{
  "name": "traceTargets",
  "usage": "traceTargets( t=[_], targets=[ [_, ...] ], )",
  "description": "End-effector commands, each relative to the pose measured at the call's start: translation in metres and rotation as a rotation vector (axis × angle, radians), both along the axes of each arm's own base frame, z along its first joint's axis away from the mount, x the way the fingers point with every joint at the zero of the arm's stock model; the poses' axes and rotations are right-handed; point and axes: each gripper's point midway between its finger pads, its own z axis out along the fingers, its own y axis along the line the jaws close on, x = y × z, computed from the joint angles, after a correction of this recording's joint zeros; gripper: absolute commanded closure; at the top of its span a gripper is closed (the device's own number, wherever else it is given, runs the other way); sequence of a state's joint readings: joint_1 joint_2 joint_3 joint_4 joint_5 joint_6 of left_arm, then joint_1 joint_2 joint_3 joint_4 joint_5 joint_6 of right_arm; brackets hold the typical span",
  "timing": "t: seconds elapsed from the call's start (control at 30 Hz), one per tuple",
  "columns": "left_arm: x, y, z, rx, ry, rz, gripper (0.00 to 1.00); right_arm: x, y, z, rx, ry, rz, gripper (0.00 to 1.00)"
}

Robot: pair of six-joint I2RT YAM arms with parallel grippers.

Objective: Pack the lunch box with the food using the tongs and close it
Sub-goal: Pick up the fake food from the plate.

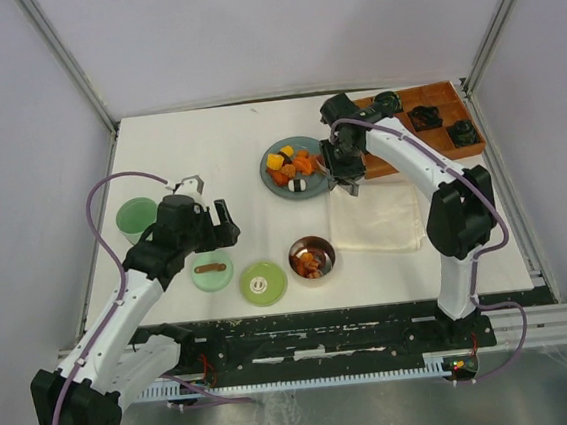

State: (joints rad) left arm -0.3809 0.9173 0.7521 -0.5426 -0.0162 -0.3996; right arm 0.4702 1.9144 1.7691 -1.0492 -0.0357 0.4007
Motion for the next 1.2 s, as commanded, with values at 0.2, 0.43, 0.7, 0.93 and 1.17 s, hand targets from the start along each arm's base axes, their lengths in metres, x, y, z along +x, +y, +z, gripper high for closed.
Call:
traceTargets(
  t=[0.2, 0.43, 0.7, 0.93, 1.17],
  targets=[
    [0.008, -0.003, 0.011, -0.028, -0.043, 0.010, 0.08, 0.008, -0.013, -0.004, -0.107, 0.009, 0.019, 0.52],
    [0.008, -0.002, 0.012, -0.029, -0.048, 0.013, 0.08, 0.013, -0.015, -0.002, -0.122, -0.007, 0.019, 0.52],
    [0.008, -0.002, 0.012, -0.030, -0.049, 0.014, 0.08, 0.019, -0.021, 0.004, -0.152, -0.034, 0.007, 0.52],
    [0.008, -0.002, 0.013, -0.030, -0.050, 0.013, 0.08, 0.019, -0.022, 0.000, -0.164, -0.026, 0.018, 0.52],
    [0.008, -0.002, 0.013, -0.030, -0.053, 0.014, 0.08, 0.021, -0.011, -0.003, -0.125, -0.007, 0.041, 0.51]
  ],
)
